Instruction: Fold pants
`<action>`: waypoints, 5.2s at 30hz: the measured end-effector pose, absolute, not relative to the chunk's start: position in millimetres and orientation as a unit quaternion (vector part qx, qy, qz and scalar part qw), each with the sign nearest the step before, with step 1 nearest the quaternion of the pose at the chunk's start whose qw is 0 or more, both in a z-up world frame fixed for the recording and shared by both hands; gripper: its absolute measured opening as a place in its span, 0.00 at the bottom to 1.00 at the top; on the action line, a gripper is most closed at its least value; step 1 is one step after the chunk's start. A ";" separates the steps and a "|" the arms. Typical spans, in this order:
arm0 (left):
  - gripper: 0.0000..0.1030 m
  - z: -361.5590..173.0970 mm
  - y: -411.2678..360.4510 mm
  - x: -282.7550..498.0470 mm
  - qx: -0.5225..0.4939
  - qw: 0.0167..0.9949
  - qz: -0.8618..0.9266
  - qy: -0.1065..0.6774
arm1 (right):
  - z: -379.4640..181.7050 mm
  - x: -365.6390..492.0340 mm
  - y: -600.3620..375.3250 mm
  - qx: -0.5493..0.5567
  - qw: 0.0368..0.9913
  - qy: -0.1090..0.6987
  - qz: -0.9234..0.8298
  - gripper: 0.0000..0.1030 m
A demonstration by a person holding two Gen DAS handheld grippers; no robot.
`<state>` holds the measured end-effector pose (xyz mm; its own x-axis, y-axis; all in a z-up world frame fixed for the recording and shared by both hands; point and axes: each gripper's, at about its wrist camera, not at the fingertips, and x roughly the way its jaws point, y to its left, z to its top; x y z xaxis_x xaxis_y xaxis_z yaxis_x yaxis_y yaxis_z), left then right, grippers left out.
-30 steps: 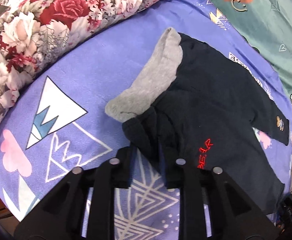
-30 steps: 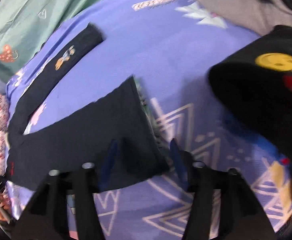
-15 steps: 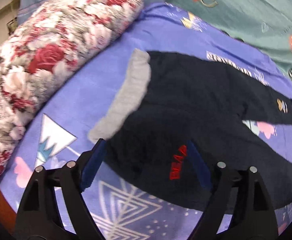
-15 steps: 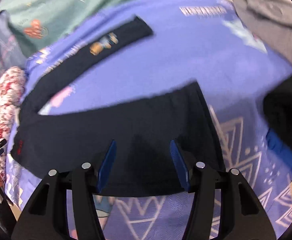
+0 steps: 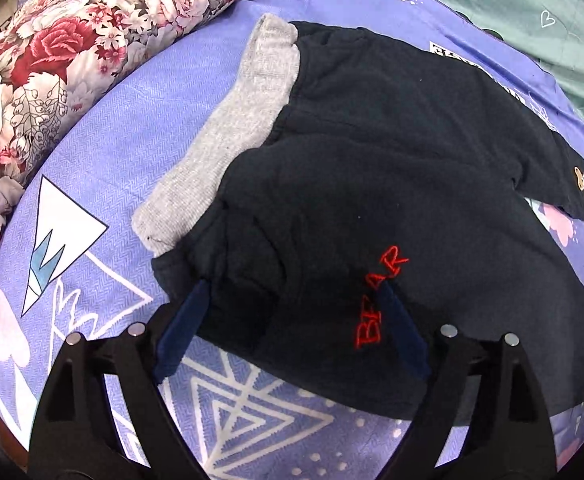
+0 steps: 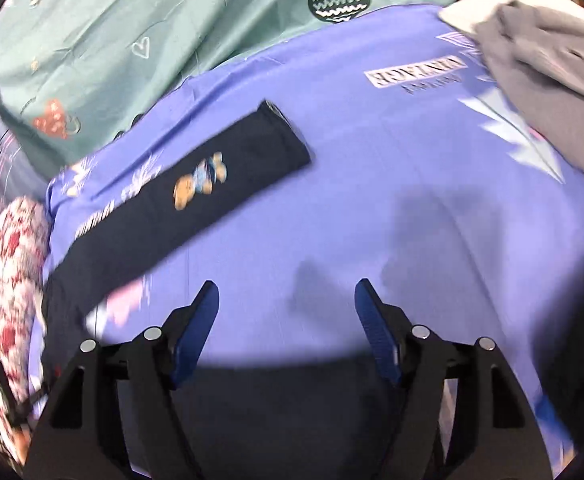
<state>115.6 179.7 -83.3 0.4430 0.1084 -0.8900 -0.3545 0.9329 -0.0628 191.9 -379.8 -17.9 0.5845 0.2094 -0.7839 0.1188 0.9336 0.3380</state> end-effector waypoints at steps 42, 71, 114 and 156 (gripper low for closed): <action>0.92 -10.5 195.1 133.9 -0.057 0.894 0.157 0.416 | -12.8 310.1 -367.0 0.097 0.921 0.373 -0.046 0.52; 0.10 -46.0 247.4 302.8 0.001 0.866 0.114 0.487 | -52.9 348.0 -220.3 -0.010 0.879 0.461 0.122 0.69; 0.18 -47.7 277.9 314.3 -0.095 0.860 0.124 0.487 | -1.0 383.4 -323.1 -0.053 0.915 0.392 -0.078 0.61; 0.80 -74.0 146.5 328.2 -0.022 0.852 0.077 0.518 | -45.5 398.3 -100.1 -0.017 0.842 0.492 0.220 0.00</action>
<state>328.2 146.5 -74.0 0.4520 0.1079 -0.8855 -0.1537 0.9872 0.0418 398.3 -100.1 -45.5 0.4197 0.3536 -0.8359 -0.3865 0.9029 0.1879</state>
